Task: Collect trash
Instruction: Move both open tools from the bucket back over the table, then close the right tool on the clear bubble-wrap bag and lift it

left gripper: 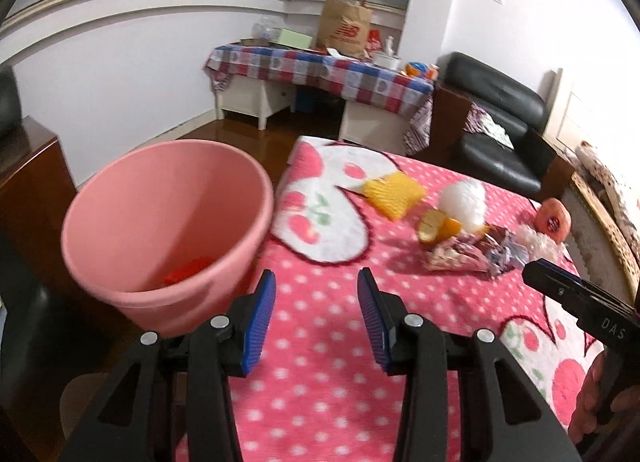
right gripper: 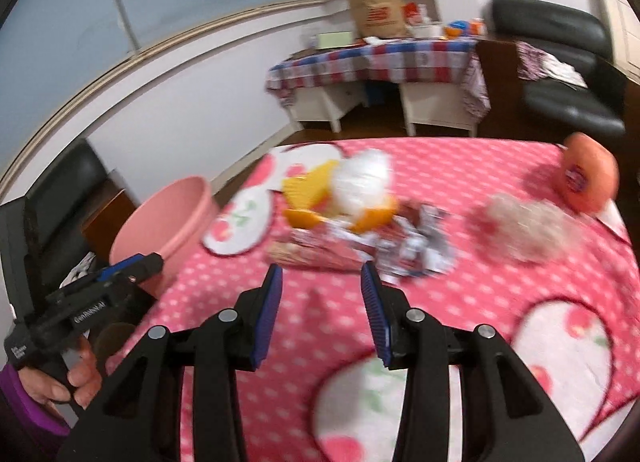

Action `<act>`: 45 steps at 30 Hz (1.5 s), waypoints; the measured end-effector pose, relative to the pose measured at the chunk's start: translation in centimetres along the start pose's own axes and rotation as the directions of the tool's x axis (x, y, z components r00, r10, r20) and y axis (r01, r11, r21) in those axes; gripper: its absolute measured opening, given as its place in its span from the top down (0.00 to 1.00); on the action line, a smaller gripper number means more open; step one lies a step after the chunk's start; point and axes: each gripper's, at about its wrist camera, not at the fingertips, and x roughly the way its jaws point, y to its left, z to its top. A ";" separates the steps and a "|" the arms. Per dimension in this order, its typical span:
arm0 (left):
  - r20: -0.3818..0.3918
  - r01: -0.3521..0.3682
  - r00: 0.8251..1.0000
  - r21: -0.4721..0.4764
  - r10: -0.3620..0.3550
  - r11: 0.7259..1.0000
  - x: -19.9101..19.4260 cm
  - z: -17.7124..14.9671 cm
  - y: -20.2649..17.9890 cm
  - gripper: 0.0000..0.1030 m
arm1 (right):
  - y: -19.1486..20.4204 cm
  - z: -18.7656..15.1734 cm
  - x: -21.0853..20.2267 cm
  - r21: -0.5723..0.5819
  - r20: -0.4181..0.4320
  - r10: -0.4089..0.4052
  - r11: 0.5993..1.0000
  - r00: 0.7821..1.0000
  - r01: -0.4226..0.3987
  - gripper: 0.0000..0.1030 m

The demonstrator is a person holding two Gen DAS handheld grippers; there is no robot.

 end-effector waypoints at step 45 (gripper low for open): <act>-0.061 0.071 0.996 0.172 -0.062 0.983 3.2 0.7 -8.1 0.60 | -18.2 1.1 0.8 0.428 -0.008 0.030 0.903 1.000 -0.023 0.60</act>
